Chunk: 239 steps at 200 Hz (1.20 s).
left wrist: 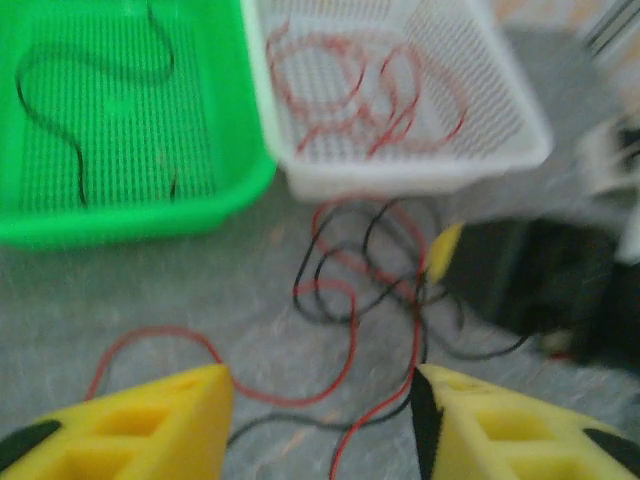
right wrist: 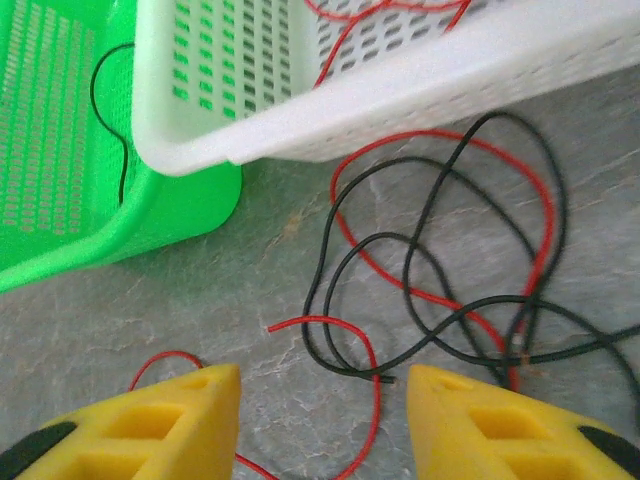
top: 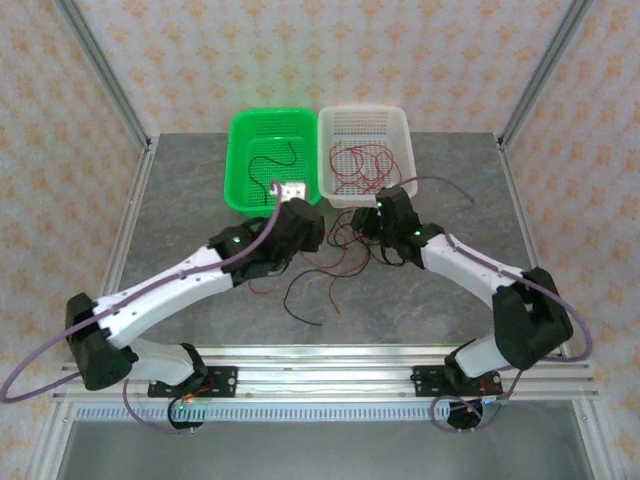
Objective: Untangle the cables
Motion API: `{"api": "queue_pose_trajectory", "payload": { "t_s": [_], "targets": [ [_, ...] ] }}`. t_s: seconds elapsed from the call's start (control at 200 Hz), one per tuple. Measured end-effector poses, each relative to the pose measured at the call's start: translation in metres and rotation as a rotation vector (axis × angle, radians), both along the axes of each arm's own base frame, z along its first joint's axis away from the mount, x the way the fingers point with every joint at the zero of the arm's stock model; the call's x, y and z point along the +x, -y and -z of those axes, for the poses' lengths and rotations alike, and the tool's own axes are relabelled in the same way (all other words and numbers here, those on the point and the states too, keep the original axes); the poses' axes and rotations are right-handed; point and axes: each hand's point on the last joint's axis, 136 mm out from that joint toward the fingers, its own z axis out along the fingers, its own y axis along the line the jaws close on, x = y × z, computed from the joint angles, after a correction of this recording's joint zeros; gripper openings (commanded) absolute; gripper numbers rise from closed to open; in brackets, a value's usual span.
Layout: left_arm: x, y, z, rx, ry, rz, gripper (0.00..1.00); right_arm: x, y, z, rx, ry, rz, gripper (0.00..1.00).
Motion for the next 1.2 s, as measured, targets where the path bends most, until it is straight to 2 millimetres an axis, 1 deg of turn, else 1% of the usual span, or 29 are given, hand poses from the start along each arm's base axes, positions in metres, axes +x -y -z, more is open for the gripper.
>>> {"api": "queue_pose_trajectory", "payload": {
  "t_s": [0.06,0.1,0.195,0.26,0.365,0.455,0.531,0.601,0.711,0.781,0.881,0.936,0.986,1.056,1.136,1.196],
  "targets": [
    [-0.001,0.004,0.032,0.027,-0.062,0.006,0.53,-0.001,0.007,-0.013,-0.023,0.023,0.013,0.47],
    [-0.001,0.008,0.048,0.043,-0.093,0.012,0.53,-0.002,0.013,-0.021,-0.035,0.041,0.024,0.47],
    [0.005,0.016,0.079,0.094,-0.148,0.007,0.53,-0.006,0.025,-0.034,-0.053,0.062,0.044,0.47],
    [0.009,0.018,0.100,0.129,-0.186,-0.007,0.53,-0.010,0.033,-0.041,-0.062,0.068,0.057,0.47],
    [0.016,0.008,0.130,0.153,-0.254,-0.050,0.54,-0.016,0.041,-0.049,-0.071,0.081,0.063,0.47],
    [0.018,-0.009,0.146,0.144,-0.296,-0.099,0.54,-0.020,0.043,-0.055,-0.073,0.092,0.055,0.47],
    [0.019,-0.020,0.153,0.136,-0.315,-0.139,0.54,-0.021,0.042,-0.056,-0.078,0.098,0.037,0.47],
    [0.018,-0.022,0.156,0.127,-0.324,-0.156,0.54,-0.024,0.039,-0.055,-0.077,0.091,0.007,0.47],
    [0.009,-0.029,0.162,0.118,-0.340,-0.178,0.54,-0.029,0.033,-0.050,-0.068,0.075,-0.036,0.47],
    [-0.003,-0.040,0.160,0.108,-0.347,-0.197,0.56,-0.032,0.030,-0.046,-0.063,0.062,-0.055,0.47],
    [-0.025,-0.057,0.148,0.081,-0.346,-0.215,0.59,-0.035,0.028,-0.041,-0.059,0.046,-0.072,0.47],
    [-0.036,-0.061,0.140,0.067,-0.340,-0.209,0.62,-0.037,0.025,-0.041,-0.054,0.043,-0.082,0.47],
    [-0.047,-0.063,0.137,0.062,-0.340,-0.203,0.64,-0.038,0.023,-0.040,-0.051,0.041,-0.093,0.47],
    [-0.059,-0.064,0.141,0.076,-0.350,-0.184,0.66,-0.039,0.021,-0.039,-0.046,0.037,-0.104,0.47],
    [-0.072,-0.066,0.153,0.131,-0.375,-0.158,0.67,-0.040,0.018,-0.039,-0.043,0.033,-0.117,0.47],
    [-0.078,-0.067,0.161,0.186,-0.385,-0.136,0.67,-0.041,0.016,-0.038,-0.041,0.031,-0.123,0.47]
  ]
}}
